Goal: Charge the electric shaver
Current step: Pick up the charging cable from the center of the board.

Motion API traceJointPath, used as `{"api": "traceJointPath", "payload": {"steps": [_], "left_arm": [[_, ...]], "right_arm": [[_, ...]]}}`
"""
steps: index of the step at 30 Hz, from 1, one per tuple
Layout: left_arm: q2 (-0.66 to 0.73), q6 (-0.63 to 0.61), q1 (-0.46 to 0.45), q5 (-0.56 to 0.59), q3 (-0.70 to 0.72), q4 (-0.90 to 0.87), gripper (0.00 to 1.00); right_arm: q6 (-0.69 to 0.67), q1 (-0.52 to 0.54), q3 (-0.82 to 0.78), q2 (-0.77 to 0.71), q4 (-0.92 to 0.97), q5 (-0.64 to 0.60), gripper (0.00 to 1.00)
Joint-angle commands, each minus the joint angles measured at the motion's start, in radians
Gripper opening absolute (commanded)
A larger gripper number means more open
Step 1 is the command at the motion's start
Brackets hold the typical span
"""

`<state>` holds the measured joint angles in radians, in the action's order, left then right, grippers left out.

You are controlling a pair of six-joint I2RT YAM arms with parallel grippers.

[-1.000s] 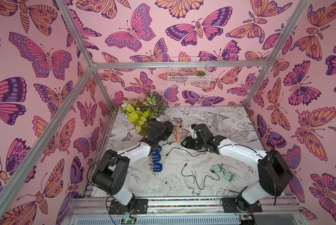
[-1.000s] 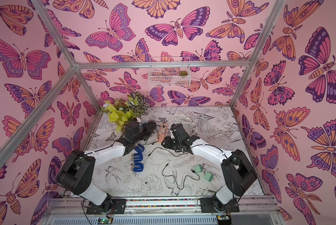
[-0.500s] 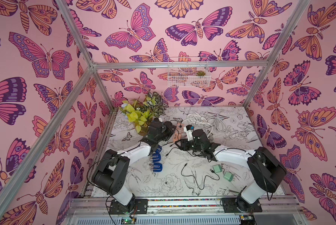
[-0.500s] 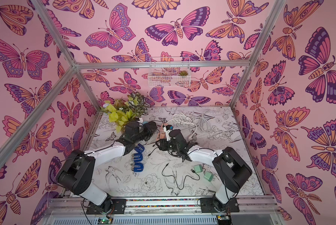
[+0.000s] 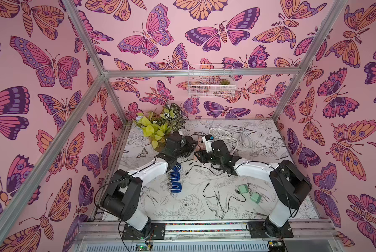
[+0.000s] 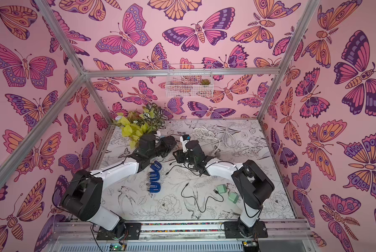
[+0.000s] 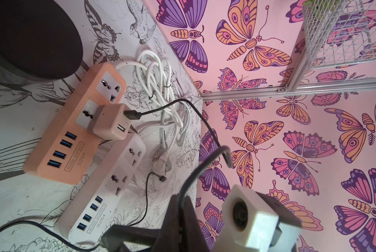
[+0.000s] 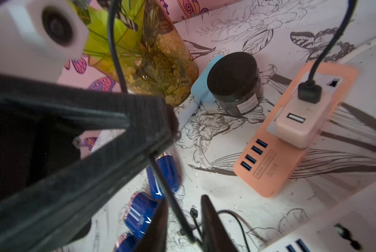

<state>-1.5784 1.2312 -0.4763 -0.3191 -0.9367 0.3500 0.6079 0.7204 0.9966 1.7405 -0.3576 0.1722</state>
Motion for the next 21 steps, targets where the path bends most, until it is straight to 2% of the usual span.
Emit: {"api": "traceJointPath", "payload": {"steps": [1,2,3,5,6,9,11,14,21], "left_arm": [[0.039,-0.029,0.001,-0.022,-0.034,-0.046,0.0],[0.047,-0.029,0.001,-0.022,-0.04,-0.058,0.02],[0.056,-0.03,0.001,-0.021,-0.046,-0.073,0.1],[0.089,-0.024,0.001,-0.008,-0.064,-0.144,0.36],[0.111,-0.016,0.001,0.006,-0.068,-0.182,0.44],[0.189,0.028,0.002,0.056,-0.065,-0.298,0.59],[0.251,0.064,0.004,0.092,-0.066,-0.4,0.64],[0.337,0.152,0.005,0.117,-0.057,-0.506,0.65],[0.341,0.345,0.031,0.054,-0.048,-0.587,0.63]], "right_arm": [[0.041,-0.006,0.028,-0.007,-0.001,0.008,0.04],[0.064,-0.01,0.028,-0.02,-0.001,0.013,0.0],[0.084,-0.013,0.025,-0.035,-0.001,0.015,0.0],[0.14,-0.026,0.014,-0.075,-0.014,0.014,0.0],[0.177,-0.037,0.006,-0.094,-0.027,0.013,0.0],[0.267,-0.064,-0.014,-0.133,-0.085,0.019,0.0],[0.323,-0.083,-0.019,-0.15,-0.12,0.031,0.0],[0.393,-0.104,-0.022,-0.16,-0.164,0.05,0.0],[0.43,-0.107,-0.036,-0.207,-0.192,0.077,0.0]]}}
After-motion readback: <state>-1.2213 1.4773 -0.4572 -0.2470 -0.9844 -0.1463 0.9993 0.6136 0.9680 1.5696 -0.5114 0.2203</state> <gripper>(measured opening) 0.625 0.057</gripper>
